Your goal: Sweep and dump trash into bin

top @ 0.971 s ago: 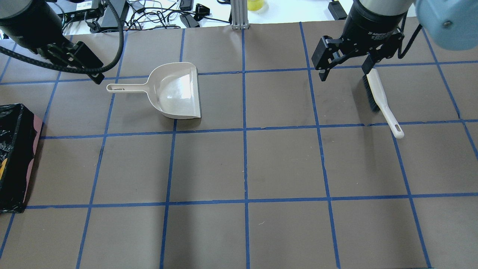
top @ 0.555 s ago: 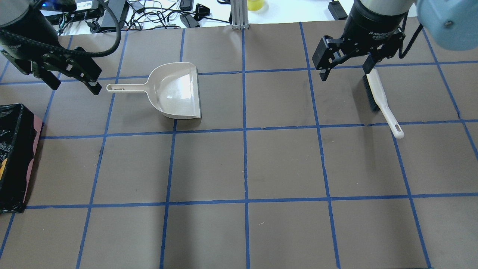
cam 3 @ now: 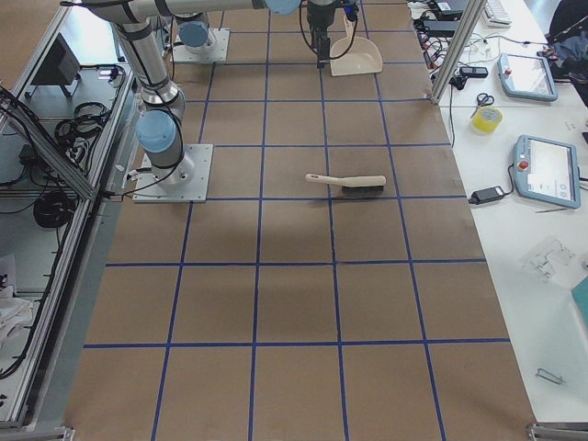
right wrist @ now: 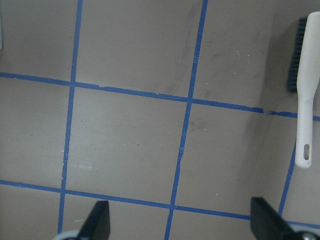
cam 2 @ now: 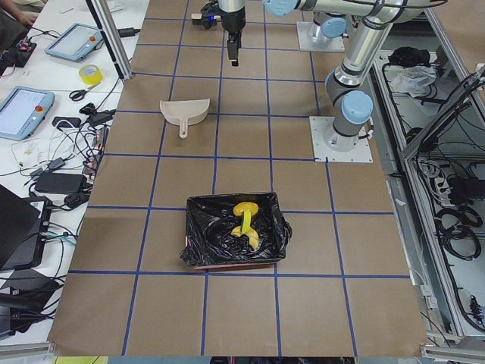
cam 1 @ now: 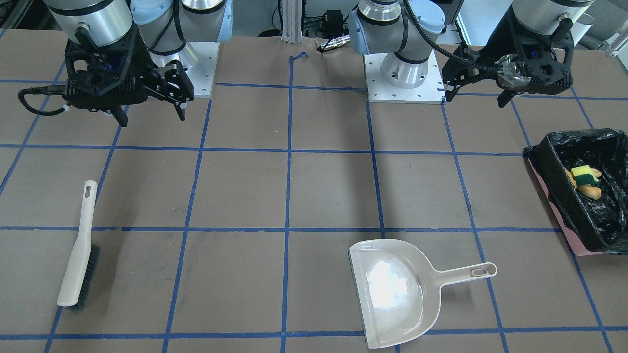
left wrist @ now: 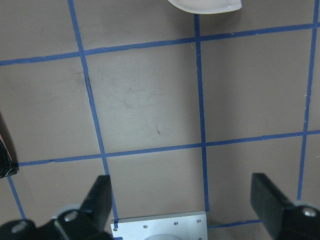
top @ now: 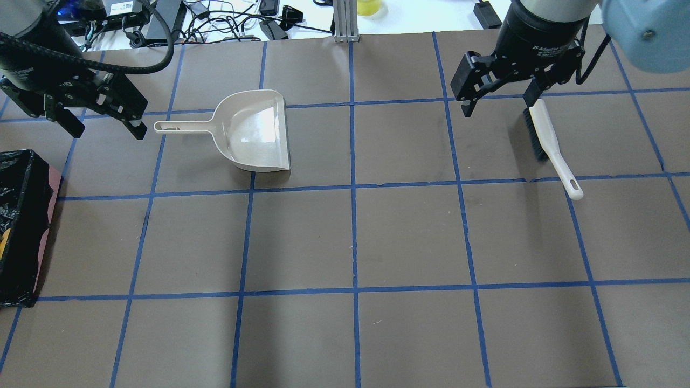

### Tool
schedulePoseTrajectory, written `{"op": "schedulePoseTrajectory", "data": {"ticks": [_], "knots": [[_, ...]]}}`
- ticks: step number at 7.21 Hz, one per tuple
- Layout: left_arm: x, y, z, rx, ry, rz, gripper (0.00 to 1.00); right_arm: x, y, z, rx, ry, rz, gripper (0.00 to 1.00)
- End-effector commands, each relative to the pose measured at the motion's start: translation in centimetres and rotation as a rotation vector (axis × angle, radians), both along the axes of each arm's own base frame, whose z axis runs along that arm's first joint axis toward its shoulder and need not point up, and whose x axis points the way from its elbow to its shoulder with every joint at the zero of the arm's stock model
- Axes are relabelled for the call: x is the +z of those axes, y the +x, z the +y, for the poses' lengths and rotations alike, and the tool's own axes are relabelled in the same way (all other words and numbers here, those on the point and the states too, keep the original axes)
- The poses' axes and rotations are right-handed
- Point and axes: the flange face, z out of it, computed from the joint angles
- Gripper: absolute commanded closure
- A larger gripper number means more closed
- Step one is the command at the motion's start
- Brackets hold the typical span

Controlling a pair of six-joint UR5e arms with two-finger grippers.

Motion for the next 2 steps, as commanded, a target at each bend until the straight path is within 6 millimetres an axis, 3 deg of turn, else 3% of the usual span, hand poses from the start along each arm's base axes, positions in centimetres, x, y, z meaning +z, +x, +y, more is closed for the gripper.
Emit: {"op": "schedulePoseTrajectory", "data": {"ticks": [1,2], "knots": [[-0.07,-0.03,-0.15,-0.003,-0.004,0.002,0.0,0.0,0.0,0.01,0.0,0.001,0.0,0.0],[-0.15,0.06,-0.15,-0.012,-0.002,0.002,0.0,0.0,-0.01,0.01,0.0,0.0,0.001,0.0]]}}
